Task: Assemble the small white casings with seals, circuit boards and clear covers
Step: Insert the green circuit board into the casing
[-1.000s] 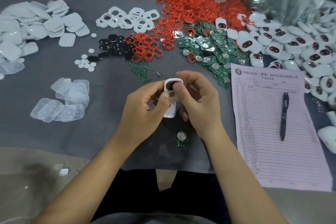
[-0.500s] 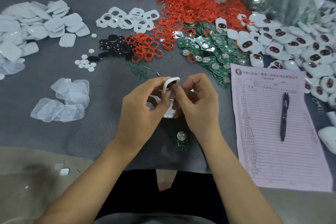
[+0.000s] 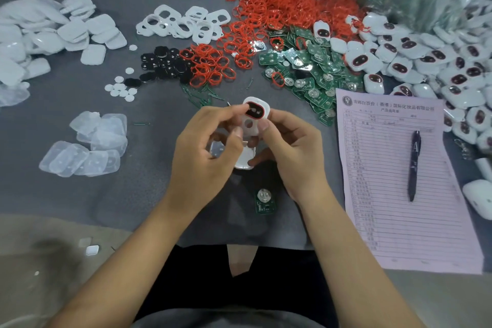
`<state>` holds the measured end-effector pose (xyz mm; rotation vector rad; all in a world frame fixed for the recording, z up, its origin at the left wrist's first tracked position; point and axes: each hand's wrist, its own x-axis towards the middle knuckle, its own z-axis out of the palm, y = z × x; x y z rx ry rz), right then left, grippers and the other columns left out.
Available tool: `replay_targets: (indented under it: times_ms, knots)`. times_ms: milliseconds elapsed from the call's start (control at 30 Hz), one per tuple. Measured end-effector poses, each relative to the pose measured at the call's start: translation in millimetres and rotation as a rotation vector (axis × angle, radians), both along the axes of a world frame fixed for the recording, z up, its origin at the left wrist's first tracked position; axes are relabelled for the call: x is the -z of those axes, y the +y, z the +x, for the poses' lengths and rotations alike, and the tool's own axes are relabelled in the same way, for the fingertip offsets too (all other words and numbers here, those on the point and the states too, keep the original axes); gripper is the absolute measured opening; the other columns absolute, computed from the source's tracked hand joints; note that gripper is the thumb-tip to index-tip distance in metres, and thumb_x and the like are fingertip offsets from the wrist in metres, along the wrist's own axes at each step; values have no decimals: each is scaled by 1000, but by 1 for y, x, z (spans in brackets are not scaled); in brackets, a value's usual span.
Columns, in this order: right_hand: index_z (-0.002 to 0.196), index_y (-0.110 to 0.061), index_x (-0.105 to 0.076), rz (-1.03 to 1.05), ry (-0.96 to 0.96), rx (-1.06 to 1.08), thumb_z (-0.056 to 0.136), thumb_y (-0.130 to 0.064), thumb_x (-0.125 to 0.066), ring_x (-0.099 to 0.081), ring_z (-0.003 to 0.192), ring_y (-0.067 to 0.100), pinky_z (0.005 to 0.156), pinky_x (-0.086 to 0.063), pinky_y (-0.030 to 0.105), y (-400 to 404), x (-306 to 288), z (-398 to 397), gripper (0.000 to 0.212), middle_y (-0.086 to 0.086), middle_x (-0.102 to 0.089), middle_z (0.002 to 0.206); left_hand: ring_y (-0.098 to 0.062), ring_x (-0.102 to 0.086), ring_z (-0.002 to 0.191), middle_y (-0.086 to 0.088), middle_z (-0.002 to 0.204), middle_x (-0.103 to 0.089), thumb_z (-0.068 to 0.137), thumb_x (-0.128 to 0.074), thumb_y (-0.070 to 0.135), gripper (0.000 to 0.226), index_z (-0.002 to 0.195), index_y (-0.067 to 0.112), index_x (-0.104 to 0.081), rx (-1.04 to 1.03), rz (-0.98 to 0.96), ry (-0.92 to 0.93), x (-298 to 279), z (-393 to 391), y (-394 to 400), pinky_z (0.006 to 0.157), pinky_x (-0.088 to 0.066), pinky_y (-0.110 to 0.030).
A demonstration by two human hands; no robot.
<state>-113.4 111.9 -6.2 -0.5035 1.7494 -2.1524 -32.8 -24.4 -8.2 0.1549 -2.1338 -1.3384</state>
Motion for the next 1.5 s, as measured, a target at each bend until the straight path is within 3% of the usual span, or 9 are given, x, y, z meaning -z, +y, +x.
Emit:
replay_targets:
  times_ms: [200, 500, 633, 767, 967, 1067, 1267, 1400, 1500]
  knots:
    - [103, -13, -75, -28, -5, -24, 97, -10, -63, -69, 65, 17, 50, -57, 32, -1, 2, -1, 13, 3, -74, 83, -19, -65, 101, 1, 109, -63, 99, -66, 21, 18, 117, 19, -67, -57, -20, 6, 1, -1, 0, 87, -54, -31]
    - [99, -14, -73, -32, -11, 69, 96, -11, -65, -65, 62, 19, 47, -55, 31, -1, 2, -3, 9, 7, -72, 81, -17, -67, 102, 2, 114, -66, 100, -66, 13, 24, 123, 14, -68, -43, -62, 7, 0, -2, 1, 87, -53, -24]
    - [106, -14, -75, 131, 244, 146, 95, -4, -69, -70, 73, 13, 61, -59, 30, -1, 4, -1, 16, 3, -74, 88, -8, -71, 108, 8, 122, -72, 103, -62, 19, 33, 135, 11, -67, -4, 60, -44, -4, -1, 4, 92, -54, -22]
    - [114, -10, -76, 230, 510, 81, 95, 1, -62, -70, 101, 11, 84, -53, 21, -4, 4, 0, 26, 5, -72, 109, -2, -74, 95, 11, 105, -78, 101, -65, 24, 29, 129, 16, -71, -67, 167, -63, -10, 0, 6, 82, -51, -12]
    - [105, -20, -73, 190, 290, 113, 96, -15, -69, -64, 62, 15, 49, -52, 32, -1, 4, 2, 11, -3, -69, 85, 3, -71, 77, 16, 87, -75, 101, -64, 13, 15, 109, 20, -75, -197, 173, -107, -8, -2, 6, 69, -51, -11]
    - [111, -26, -67, 160, 228, 110, 94, -19, -73, -59, 61, 13, 37, -46, 28, -2, 2, 1, 20, -4, -62, 87, 3, -69, 78, 16, 89, -74, 101, -63, 8, 18, 109, 19, -75, -121, 106, -96, -9, -1, 5, 70, -46, -6]
    - [95, -23, -70, 249, 273, 133, 98, -13, -69, -61, 46, 17, 37, -49, 35, -1, 3, 2, 10, -1, -71, 79, -9, -71, 86, 7, 96, -76, 99, -68, 6, 19, 111, 16, -76, -23, 6, -123, -7, -1, 5, 76, -52, -16]
    - [95, -27, -67, 271, 305, 159, 99, -13, -67, -65, 55, 17, 44, -51, 26, -3, 3, 5, 15, -4, -72, 85, -4, -67, 78, 16, 87, -71, 97, -71, 10, 15, 109, 19, -74, 14, 55, -132, -8, -2, 4, 71, -48, -13]
    - [102, -25, -70, 327, 434, 200, 101, -17, -65, -68, 74, 10, 64, -50, 19, -3, 2, 7, 10, -9, -72, 92, -8, -68, 80, 10, 89, -72, 99, -69, 12, 11, 108, 17, -72, -1, 105, -123, -6, -2, 4, 73, -50, -15]
